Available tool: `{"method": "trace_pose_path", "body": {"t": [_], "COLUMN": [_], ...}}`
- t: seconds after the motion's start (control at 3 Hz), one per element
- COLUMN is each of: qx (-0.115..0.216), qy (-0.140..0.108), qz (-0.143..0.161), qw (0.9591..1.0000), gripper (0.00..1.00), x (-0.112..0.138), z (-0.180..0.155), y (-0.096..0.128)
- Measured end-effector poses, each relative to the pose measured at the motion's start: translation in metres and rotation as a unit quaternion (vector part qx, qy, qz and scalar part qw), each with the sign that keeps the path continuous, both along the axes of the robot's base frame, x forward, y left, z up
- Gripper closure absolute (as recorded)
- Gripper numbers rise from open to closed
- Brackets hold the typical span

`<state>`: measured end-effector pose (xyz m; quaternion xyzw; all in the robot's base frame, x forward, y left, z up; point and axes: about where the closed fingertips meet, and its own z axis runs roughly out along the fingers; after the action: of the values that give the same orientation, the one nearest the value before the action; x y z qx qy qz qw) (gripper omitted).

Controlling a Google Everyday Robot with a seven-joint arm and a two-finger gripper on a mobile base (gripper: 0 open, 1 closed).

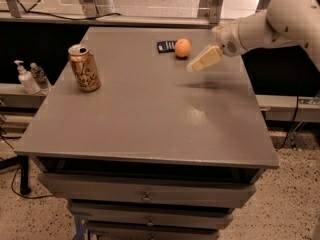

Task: Pick orange

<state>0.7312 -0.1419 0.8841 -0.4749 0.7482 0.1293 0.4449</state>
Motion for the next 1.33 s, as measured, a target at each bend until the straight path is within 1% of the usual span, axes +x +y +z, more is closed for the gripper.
{"method": "trace_pose_path", "body": {"t": [0.33, 0.67, 1.0, 1.33], "qx": [0.048, 0.078, 0.098, 0.112], "qy": [-0.006, -0.011, -0.013, -0.015], "qz": [0.001, -0.003, -0.009, -0.014], "qw": [0.9989, 0.9968, 0.9951, 0.9935], "gripper": [0.0, 0.0, 0.17, 0.41], "x": [0.022, 0.046, 0.059, 0.064], "z": [-0.008, -0.014, -0.022, -0.028], "y": [0.029, 0.048, 0.061, 0.067]}}
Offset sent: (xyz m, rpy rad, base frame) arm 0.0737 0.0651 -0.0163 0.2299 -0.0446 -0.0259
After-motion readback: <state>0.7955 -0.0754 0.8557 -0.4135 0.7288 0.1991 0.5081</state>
